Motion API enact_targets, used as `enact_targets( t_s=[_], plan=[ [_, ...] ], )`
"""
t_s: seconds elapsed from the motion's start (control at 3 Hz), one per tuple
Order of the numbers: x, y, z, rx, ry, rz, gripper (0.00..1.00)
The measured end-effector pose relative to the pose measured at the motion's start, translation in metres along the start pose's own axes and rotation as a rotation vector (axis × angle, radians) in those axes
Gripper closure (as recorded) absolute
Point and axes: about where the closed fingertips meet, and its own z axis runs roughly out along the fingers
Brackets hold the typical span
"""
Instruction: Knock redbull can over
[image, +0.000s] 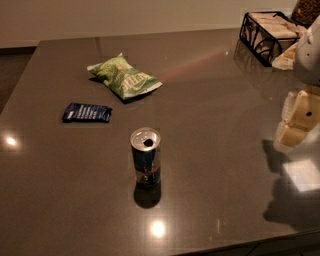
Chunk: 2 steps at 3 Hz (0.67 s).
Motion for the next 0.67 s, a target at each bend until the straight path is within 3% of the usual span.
enact_targets(
  t_s=[0.33, 0.67],
  plan=[
    [0.0, 0.0, 0.0, 0.0, 0.0, 0.0, 0.0],
    [-0.019, 0.007, 0.006, -0.01, -0.069, -0.016, 0.0]
  ],
)
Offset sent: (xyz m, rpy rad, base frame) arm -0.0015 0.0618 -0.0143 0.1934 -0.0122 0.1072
